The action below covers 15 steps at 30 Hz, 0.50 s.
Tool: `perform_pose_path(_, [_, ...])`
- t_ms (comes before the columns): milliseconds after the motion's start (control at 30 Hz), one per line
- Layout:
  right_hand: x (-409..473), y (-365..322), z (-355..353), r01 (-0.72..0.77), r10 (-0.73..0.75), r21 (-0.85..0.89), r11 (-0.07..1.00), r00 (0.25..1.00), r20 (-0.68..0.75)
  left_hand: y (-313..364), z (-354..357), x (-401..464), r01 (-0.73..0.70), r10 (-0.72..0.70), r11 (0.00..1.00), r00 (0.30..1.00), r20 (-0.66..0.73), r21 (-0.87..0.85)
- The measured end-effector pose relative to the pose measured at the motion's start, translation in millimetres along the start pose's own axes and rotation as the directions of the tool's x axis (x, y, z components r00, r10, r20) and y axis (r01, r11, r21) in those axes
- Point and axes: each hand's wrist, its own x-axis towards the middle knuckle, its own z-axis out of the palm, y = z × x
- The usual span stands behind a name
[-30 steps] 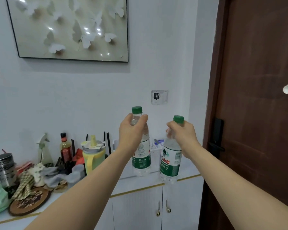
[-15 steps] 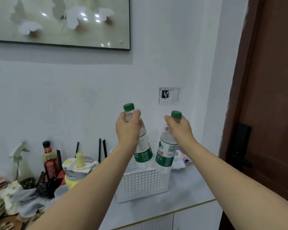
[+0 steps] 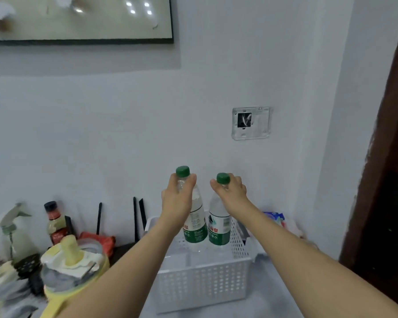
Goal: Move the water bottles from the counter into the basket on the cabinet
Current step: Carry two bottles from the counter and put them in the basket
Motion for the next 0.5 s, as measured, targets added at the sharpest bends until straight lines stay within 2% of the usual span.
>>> perform_pose_path(133, [25, 28, 5, -0.013, 0.014, -0.003, 1.000, 0.997, 0.077, -38, 15, 19, 0.099, -0.099, 0.995, 0.995, 0.009, -0.009])
perform_pose_path(300, [39, 58, 10, -0.060, 0.037, 0.133, 0.989, 0.985, 0.166, -79, 29, 35, 0.183, -0.182, 0.983, 0.983, 0.032, -0.001])
perform_pose_path(500, [44, 101, 20, -0.024, 0.030, -0.025, 0.999, 0.967, 0.252, -124, 50, 38, 0.269, -0.269, 0.963, 0.963, 0.001, 0.009])
